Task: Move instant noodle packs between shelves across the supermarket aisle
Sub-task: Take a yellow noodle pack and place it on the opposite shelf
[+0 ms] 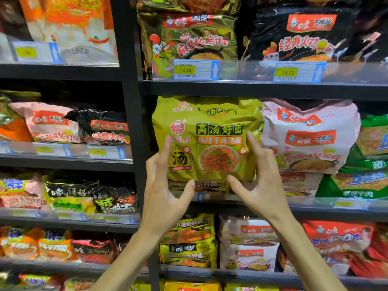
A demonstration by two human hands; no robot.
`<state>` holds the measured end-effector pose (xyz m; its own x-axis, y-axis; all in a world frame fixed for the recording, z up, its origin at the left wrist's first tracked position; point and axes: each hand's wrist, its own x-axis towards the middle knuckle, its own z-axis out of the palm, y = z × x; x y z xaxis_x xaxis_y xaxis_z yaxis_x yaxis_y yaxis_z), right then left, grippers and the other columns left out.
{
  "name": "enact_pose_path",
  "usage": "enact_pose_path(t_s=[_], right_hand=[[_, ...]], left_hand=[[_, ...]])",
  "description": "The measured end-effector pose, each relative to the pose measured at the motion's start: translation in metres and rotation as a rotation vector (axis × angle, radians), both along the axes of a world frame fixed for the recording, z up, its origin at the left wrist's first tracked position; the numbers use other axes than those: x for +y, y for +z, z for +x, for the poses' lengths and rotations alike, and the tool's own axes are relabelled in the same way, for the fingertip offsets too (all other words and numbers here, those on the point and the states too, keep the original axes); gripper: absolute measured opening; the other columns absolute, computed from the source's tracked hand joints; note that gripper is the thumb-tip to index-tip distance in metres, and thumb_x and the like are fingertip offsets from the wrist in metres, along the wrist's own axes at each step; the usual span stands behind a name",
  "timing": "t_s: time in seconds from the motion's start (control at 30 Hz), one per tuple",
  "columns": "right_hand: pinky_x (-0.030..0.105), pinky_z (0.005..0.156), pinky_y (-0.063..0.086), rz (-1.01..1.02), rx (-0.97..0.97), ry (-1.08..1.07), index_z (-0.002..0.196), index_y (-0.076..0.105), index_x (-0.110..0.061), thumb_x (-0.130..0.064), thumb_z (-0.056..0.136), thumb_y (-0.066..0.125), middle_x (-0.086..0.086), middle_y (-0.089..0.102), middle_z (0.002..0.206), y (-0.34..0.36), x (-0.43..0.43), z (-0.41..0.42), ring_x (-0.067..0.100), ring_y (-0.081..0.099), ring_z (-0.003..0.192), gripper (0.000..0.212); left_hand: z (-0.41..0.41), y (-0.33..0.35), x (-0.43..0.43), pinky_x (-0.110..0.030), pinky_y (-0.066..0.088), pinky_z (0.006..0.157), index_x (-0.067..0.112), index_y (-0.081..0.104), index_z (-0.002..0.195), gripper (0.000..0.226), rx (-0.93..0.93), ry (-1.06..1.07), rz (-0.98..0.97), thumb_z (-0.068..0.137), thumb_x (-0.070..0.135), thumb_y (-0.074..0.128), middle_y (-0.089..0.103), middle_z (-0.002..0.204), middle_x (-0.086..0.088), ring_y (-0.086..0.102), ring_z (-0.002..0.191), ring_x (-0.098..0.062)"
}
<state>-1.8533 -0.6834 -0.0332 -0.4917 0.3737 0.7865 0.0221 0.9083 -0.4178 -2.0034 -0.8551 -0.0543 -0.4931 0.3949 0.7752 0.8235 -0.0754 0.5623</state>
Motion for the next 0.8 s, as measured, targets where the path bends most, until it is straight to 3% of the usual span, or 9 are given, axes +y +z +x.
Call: enact_pose_path(t_s=[0.1, 0.17, 0.27, 0.4, 0.5, 0.57, 0.67, 0.8], right_hand=[[0.053, 0.089, 0.051, 0.018, -0.024, 0.005, 0.153, 0.014, -0.056, -0.044, 0.078, 0.068, -0.009, 0.041, 0.113, 0.0, -0.005, 0.004, 0.016, 0.05, 0.102, 0.094], [0.055, 0.091, 0.05, 0.017, -0.044, 0.027, 0.152, 0.013, -0.058, -0.043, 0.078, 0.068, -0.01, 0.041, 0.116, 0.001, -0.009, 0.004, 0.016, 0.05, 0.104, 0.093], [0.057, 0.09, 0.05, 0.013, -0.05, 0.036, 0.151, 0.012, -0.06, -0.043, 0.078, 0.067, -0.01, 0.041, 0.119, 0.003, -0.009, 0.004, 0.014, 0.049, 0.105, 0.093], [0.057, 0.097, 0.046, 0.034, -0.061, -0.005, 0.152, 0.008, -0.058, -0.05, 0.075, 0.063, -0.008, 0.04, 0.121, 0.006, -0.008, 0.001, 0.011, 0.047, 0.108, 0.095], [0.052, 0.096, 0.047, 0.026, -0.061, -0.043, 0.154, 0.005, -0.055, -0.053, 0.073, 0.063, -0.004, 0.038, 0.121, 0.008, -0.013, -0.002, 0.019, 0.051, 0.108, 0.101], [0.047, 0.089, 0.051, 0.002, -0.051, -0.029, 0.153, 0.004, -0.059, -0.054, 0.071, 0.065, -0.005, 0.038, 0.121, 0.007, -0.014, 0.001, 0.023, 0.055, 0.105, 0.102], [0.037, 0.081, 0.052, 0.022, -0.07, 0.016, 0.152, 0.003, -0.061, -0.049, 0.072, 0.072, -0.005, 0.037, 0.12, 0.01, -0.014, 0.012, 0.019, 0.059, 0.1, 0.106], [0.033, 0.084, 0.046, 0.046, -0.169, 0.018, 0.15, -0.006, -0.063, -0.041, 0.076, 0.079, -0.004, 0.035, 0.119, 0.016, -0.011, 0.016, 0.026, 0.058, 0.106, 0.114]], left_hand=[[-0.008, 0.003, -0.003, 0.001, 0.021, 0.109, 0.051, 0.009, 0.158, 0.102, -0.031, -0.03, -0.005, 0.086, 0.02, 0.074, 0.033, 0.145, 0.011, 0.027, 0.139, 0.017], [-0.013, 0.006, -0.004, -0.002, 0.019, 0.113, 0.046, 0.009, 0.159, 0.104, -0.038, -0.044, -0.018, 0.088, 0.015, 0.077, 0.027, 0.152, 0.026, 0.022, 0.143, 0.019], [-0.015, 0.01, -0.005, -0.024, 0.021, 0.122, 0.045, 0.003, 0.16, 0.108, -0.039, -0.07, -0.056, 0.088, 0.012, 0.078, 0.011, 0.162, 0.038, 0.017, 0.151, 0.011], [-0.009, 0.015, -0.006, -0.029, 0.024, 0.116, 0.061, -0.002, 0.154, 0.111, -0.081, -0.069, -0.074, 0.089, 0.019, 0.078, 0.006, 0.157, 0.048, 0.016, 0.139, 0.024], [0.001, 0.016, -0.008, -0.034, 0.025, 0.118, 0.06, 0.004, 0.155, 0.106, -0.104, -0.054, -0.04, 0.088, 0.023, 0.078, 0.012, 0.159, 0.044, 0.02, 0.144, 0.013], [0.008, 0.013, -0.012, -0.03, 0.025, 0.116, 0.058, 0.006, 0.156, 0.105, -0.088, -0.053, -0.025, 0.085, 0.027, 0.077, 0.016, 0.157, 0.045, 0.021, 0.147, 0.01], [0.013, 0.008, -0.018, -0.016, 0.024, 0.113, 0.051, 0.011, 0.158, 0.106, -0.095, -0.06, -0.008, 0.087, 0.014, 0.079, 0.021, 0.153, 0.045, 0.022, 0.145, 0.017], [0.013, 0.007, -0.014, 0.003, 0.026, 0.103, 0.045, 0.012, 0.16, 0.101, -0.127, -0.052, 0.004, 0.089, 0.01, 0.075, 0.026, 0.143, 0.038, 0.027, 0.135, 0.026]])
